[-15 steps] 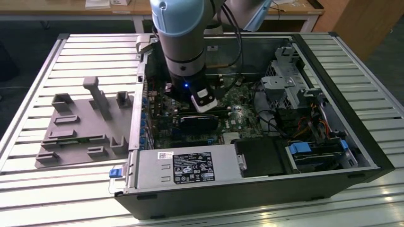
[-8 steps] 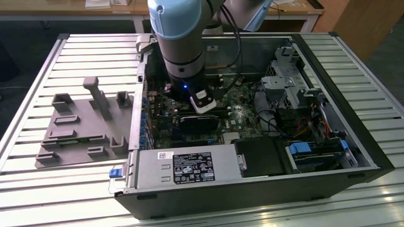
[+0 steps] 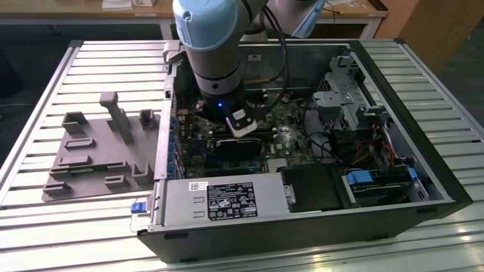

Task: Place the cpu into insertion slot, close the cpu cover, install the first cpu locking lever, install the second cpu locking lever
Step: 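Install the second cpu locking lever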

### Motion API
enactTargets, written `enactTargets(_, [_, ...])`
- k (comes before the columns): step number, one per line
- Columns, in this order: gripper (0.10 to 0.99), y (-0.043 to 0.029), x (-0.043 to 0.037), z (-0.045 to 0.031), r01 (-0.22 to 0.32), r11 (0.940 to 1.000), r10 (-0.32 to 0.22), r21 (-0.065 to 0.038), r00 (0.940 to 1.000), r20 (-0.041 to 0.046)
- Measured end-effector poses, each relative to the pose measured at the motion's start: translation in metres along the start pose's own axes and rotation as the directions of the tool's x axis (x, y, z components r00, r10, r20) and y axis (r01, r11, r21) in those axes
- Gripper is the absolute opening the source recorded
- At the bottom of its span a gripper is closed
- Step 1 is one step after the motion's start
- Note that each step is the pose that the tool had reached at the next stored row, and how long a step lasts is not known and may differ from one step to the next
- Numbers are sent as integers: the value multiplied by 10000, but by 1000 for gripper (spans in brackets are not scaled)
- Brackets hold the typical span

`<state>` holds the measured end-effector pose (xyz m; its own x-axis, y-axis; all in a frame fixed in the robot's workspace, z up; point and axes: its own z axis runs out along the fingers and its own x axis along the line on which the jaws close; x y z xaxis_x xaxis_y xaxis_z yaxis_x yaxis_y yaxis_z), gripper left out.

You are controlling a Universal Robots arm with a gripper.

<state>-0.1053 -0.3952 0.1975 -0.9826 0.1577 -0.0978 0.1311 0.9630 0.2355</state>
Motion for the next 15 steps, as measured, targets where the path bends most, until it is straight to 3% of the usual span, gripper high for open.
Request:
enactTargets(8, [102, -1, 29, 24, 3, 10000, -2, -98, 10000, 52])
enactTargets(15, [102, 0, 30, 26, 4, 9999, -3, -106, 10000, 56])
